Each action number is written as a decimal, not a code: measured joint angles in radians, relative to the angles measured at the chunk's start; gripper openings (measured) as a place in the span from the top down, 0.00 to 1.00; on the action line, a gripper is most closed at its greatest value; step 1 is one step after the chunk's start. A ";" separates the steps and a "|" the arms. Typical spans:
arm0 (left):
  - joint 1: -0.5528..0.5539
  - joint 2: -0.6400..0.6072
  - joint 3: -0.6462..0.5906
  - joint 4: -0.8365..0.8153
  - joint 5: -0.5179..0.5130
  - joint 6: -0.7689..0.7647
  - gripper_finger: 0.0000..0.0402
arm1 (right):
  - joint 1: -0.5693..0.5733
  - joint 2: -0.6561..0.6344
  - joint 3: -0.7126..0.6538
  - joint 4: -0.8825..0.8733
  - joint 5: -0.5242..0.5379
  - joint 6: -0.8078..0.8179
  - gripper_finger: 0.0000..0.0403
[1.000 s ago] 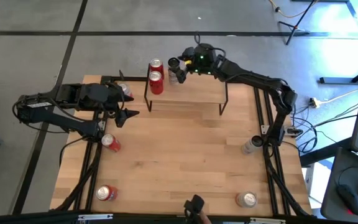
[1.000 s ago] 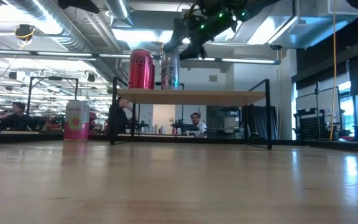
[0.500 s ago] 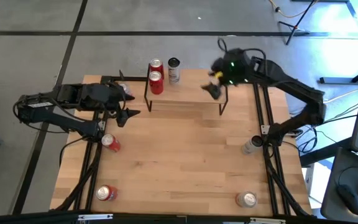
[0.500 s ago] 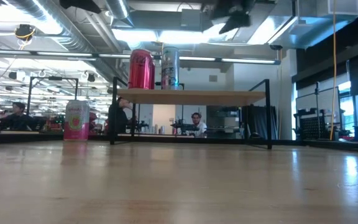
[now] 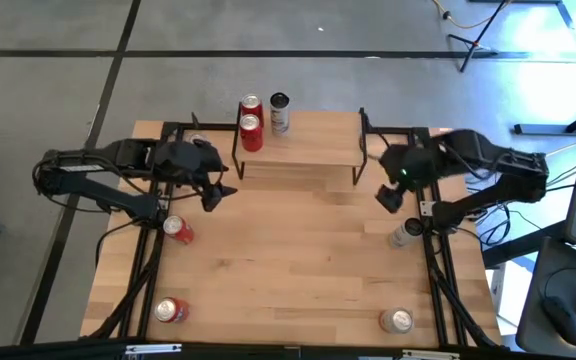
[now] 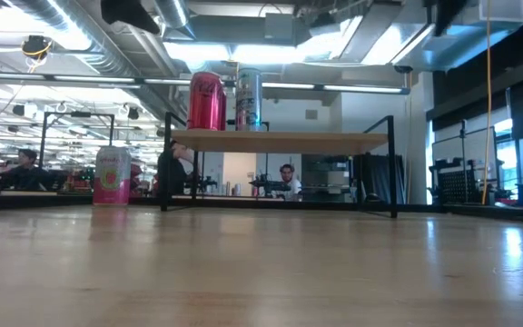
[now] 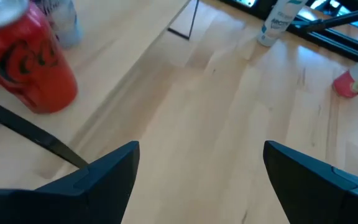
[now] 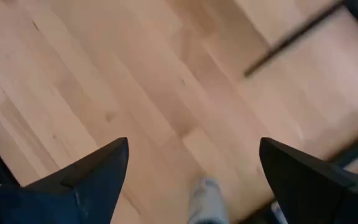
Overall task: Place canned beverage on shelf
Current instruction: Put the white and blue soda can on the shelf aligned with the other white and blue soda can
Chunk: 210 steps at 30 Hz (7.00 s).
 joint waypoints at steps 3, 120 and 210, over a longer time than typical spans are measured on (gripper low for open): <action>-0.011 0.013 0.000 0.018 -0.003 -0.033 0.18 | 0.087 -0.053 -0.066 -0.001 0.009 0.118 0.14; -0.057 0.018 0.001 0.077 -0.051 -0.164 0.18 | 0.151 -0.212 -0.979 1.280 -0.052 -0.361 0.25; 0.168 -0.154 0.014 0.060 0.155 0.335 0.18 | -0.351 0.561 -0.146 1.583 -0.052 -0.602 0.26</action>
